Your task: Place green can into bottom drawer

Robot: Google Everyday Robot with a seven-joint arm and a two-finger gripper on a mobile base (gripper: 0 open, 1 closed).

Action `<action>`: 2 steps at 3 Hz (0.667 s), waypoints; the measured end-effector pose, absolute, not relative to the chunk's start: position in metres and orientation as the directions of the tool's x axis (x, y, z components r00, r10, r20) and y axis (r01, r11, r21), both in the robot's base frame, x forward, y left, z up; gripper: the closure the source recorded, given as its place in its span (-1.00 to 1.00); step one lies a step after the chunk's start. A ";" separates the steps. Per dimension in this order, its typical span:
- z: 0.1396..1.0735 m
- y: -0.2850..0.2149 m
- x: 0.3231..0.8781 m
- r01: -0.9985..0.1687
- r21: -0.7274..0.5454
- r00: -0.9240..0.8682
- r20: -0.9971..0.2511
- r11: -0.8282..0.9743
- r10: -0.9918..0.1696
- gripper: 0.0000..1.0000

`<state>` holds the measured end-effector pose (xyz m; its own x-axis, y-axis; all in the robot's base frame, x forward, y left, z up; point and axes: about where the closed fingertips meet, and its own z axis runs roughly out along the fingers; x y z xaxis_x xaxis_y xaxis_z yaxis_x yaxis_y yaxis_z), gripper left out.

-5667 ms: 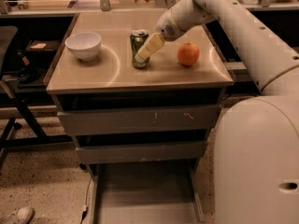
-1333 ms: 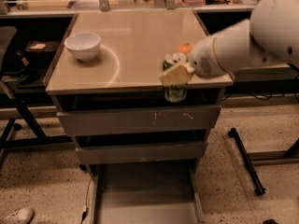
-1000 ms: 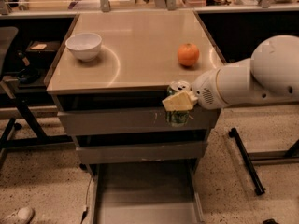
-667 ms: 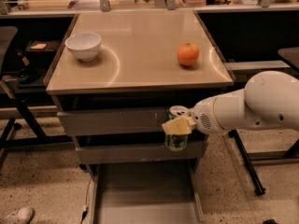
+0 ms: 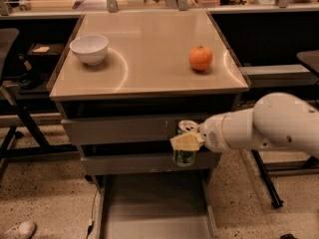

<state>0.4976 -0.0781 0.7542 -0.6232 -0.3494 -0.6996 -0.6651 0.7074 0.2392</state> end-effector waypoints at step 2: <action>0.596 -0.049 0.500 -0.582 0.421 -0.704 -0.689 0.696 -0.172 1.00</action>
Offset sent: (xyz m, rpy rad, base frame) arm 0.0145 0.0327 -0.2212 0.2592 0.1024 -0.1302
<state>0.5002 -0.0494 0.5958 -0.7040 -0.1722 -0.6890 -0.5822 0.6956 0.4209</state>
